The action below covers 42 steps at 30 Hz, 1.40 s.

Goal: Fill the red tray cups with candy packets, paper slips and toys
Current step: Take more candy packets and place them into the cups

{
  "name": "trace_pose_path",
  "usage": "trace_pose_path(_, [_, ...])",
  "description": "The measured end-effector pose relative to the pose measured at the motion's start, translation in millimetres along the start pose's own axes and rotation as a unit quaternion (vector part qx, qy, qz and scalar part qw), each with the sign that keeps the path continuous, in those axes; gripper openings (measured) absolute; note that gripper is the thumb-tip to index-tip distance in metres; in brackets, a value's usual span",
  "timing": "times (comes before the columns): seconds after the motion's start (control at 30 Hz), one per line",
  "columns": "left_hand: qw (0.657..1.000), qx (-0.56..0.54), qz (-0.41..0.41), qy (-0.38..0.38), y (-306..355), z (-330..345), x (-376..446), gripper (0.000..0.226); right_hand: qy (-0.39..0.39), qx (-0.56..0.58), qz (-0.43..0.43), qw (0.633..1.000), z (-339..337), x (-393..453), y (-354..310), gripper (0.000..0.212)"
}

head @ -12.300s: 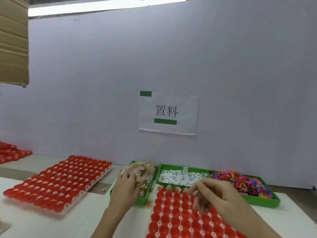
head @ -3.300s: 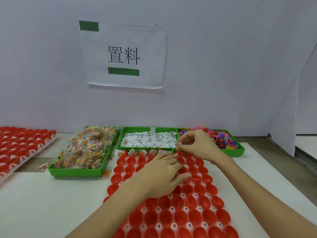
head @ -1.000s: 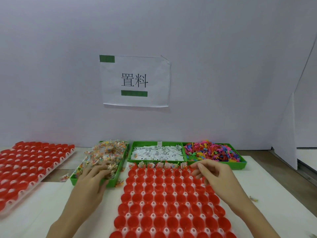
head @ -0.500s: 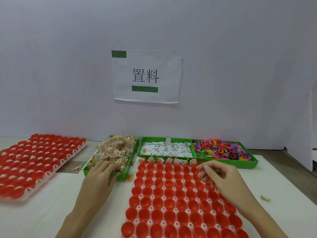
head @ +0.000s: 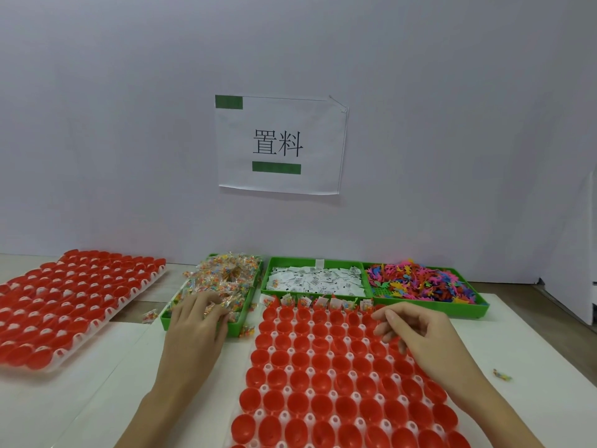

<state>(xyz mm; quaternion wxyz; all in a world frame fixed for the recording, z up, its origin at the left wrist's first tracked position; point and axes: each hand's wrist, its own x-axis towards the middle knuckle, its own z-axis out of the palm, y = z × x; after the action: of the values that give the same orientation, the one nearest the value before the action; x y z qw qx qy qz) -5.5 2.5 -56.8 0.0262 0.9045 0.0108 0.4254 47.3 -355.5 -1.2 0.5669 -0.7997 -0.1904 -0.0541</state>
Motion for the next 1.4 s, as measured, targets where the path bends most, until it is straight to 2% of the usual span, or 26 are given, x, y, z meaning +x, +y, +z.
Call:
trace_pose_path(0.07, [1.000, 0.009, 0.016, 0.005, -1, 4, 0, 0.031, -0.002, 0.002, 0.003, 1.000, 0, 0, 1, 0.025])
trace_pose_path(0.23, [0.999, 0.000, 0.038, 0.009, 0, 4, -2, 0.072, 0.002, 0.005, 0.004, 1.000, -1, -1, 2, 0.026])
trace_pose_path(0.47, [0.996, -0.009, 0.081, 0.035, -6, 1, 1, 0.078, 0.003, 0.005, 0.011, 1.000, -3, 0, 4, 0.027])
trace_pose_path(0.7, [0.998, -0.022, 0.057, 0.021, -9, -3, -1, 0.067, 0.001, 0.012, 0.015, 1.000, -6, 0, 4, 0.026])
trace_pose_path(0.8, [1.000, -0.011, 0.021, 0.012, -9, -9, 1, 0.041, 0.002, 0.004, 0.010, 1.000, -7, 0, 3, 0.026])
trace_pose_path(0.9, [0.999, -0.027, -0.015, 0.012, -6, -15, 1, 0.026, 0.010, -0.019, -0.001, 1.000, -6, 5, 1, 0.025])
trace_pose_path(0.97, [0.998, -0.054, -0.033, 0.024, -1, -20, 2, 0.003, 0.006, -0.054, -0.017, 0.998, -1, 15, -4, 0.024])
trace_pose_path(1.03, [0.994, -0.090, -0.061, 0.024, 6, -22, 2, 0.020, -0.001, -0.099, -0.035, 0.994, 4, 31, -9, 0.022])
trace_pose_path(1.1, [0.988, -0.129, -0.081, 0.027, 12, -22, 3, 0.027, -0.010, -0.150, -0.042, 0.988, 10, 54, -12, 0.019])
trace_pose_path(1.3, [0.969, -0.234, -0.068, 0.027, 36, -19, 0, 0.030, -0.107, -0.297, -0.014, 0.949, 33, 127, -1, 0.019])
trace_pose_path(1.4, [0.963, -0.265, -0.048, 0.027, 43, -16, -1, 0.020, -0.162, -0.346, -0.015, 0.924, 48, 151, 10, 0.017])
